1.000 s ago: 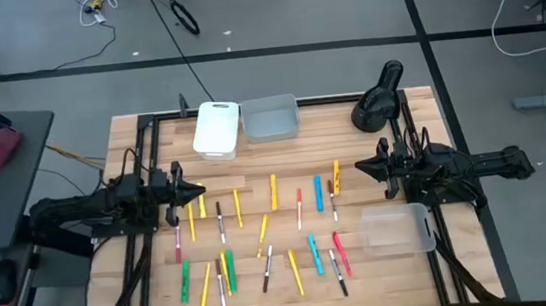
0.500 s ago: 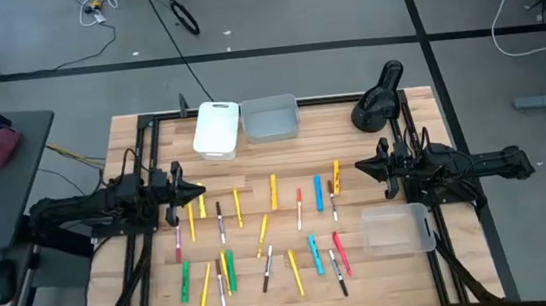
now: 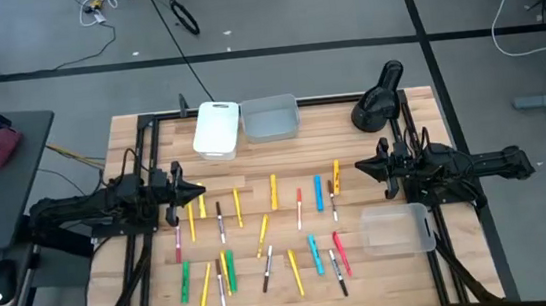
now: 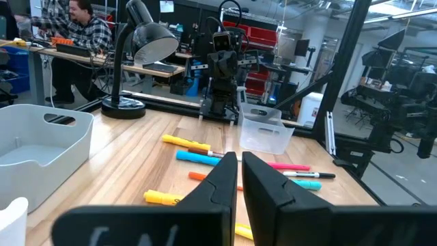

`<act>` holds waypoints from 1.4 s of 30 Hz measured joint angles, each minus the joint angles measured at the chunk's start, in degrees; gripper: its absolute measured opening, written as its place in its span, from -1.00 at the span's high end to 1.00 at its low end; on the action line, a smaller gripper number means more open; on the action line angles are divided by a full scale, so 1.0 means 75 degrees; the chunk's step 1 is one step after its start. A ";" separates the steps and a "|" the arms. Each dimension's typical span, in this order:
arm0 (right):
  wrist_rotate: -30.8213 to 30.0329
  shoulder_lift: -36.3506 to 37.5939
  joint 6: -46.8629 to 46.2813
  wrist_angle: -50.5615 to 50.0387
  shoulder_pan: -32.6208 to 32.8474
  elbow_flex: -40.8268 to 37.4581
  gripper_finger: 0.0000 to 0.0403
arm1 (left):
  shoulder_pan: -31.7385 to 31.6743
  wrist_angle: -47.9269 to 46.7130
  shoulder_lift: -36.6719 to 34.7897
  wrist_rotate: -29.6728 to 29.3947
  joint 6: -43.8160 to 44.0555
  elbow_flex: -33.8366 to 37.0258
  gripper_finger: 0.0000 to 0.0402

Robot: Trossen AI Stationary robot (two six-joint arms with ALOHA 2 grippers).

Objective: Pick & Place Markers

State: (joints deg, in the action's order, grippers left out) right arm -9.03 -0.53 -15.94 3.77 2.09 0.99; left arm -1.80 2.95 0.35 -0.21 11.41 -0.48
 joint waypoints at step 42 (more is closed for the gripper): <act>0.0000 -0.0001 0.0000 0.0000 0.0002 0.0000 0.87 | 0.0280 -0.5294 0.6869 -0.2301 0.6392 -0.5508 0.96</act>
State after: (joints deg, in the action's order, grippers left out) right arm -9.03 -0.54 -15.94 3.77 2.10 0.99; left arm 0.30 -36.76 51.87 -17.46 59.35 -41.79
